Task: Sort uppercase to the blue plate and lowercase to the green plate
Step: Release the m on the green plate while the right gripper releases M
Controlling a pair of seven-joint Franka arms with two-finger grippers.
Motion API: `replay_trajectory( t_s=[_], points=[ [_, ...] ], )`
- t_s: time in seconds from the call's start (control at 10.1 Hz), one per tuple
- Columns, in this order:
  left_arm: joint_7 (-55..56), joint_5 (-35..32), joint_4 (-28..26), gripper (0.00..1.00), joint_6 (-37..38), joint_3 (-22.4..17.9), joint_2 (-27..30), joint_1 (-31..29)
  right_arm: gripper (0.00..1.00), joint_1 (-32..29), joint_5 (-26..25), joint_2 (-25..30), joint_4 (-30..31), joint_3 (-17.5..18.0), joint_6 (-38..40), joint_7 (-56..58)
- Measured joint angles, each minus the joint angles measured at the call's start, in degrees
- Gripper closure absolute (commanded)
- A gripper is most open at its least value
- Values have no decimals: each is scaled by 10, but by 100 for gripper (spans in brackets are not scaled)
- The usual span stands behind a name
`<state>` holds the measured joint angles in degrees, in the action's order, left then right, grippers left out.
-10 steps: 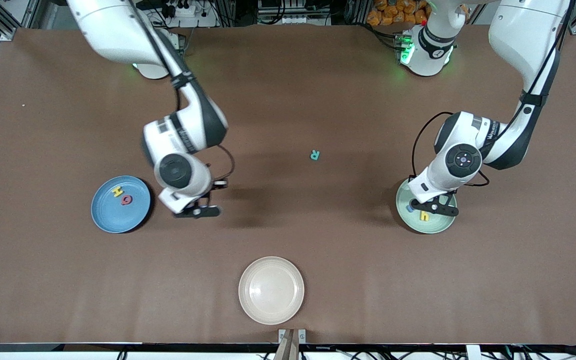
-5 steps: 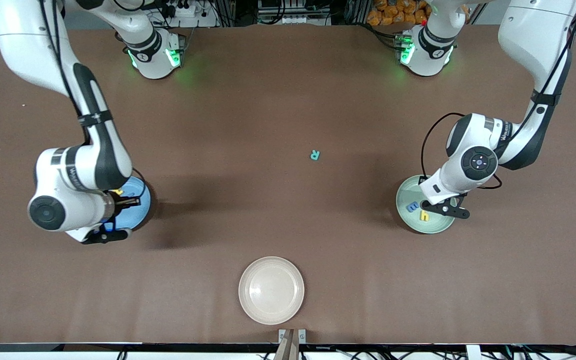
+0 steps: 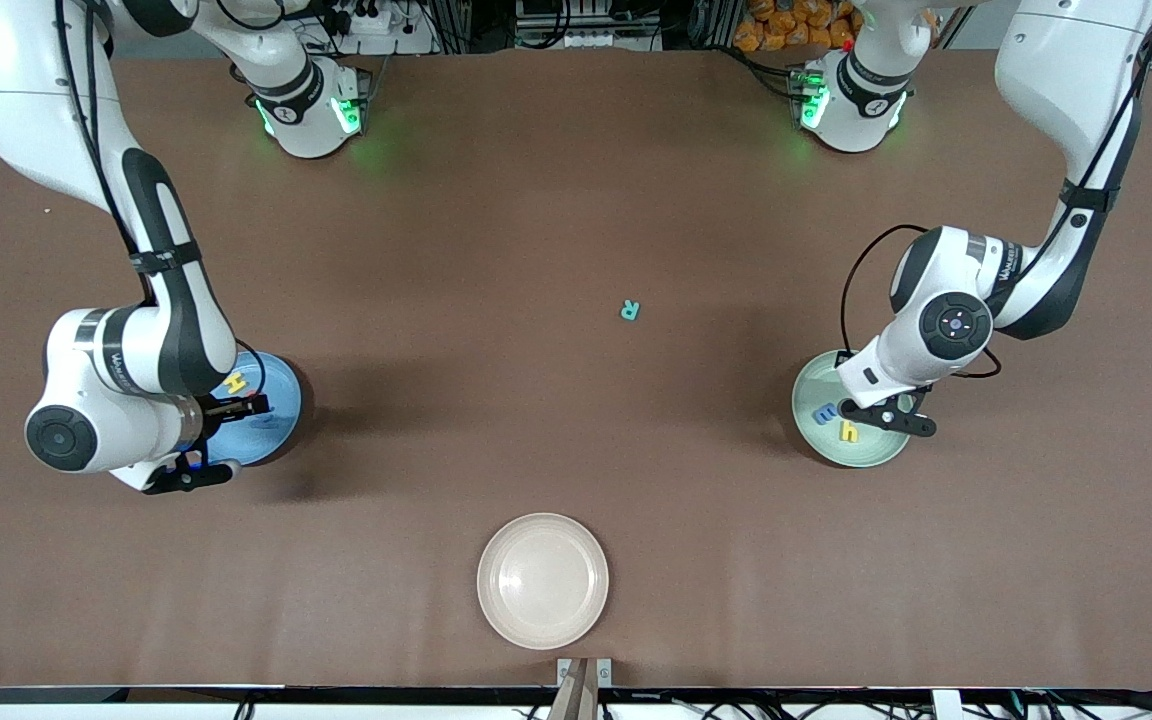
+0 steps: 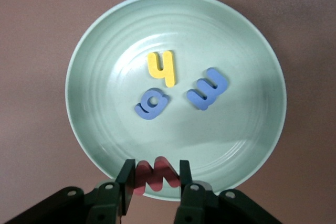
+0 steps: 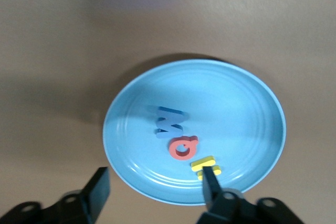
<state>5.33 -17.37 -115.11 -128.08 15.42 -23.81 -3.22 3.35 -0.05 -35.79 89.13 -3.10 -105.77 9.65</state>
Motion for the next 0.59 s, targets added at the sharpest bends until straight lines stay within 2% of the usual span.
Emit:
replay_trajectory(
  t_s=[0.2,0.4,0.59],
  points=[
    [-10,0,-1,100,0,0,0,0,16,3,0,2,-19,5,12,2],
    [-10,0,-3,1,0,0,0,0,17,16,0,6,-38,7,33,-2],
    [-10,0,-3,0,0,0,0,-1,17,34,16,12,-48,16,41,-41]
  ],
)
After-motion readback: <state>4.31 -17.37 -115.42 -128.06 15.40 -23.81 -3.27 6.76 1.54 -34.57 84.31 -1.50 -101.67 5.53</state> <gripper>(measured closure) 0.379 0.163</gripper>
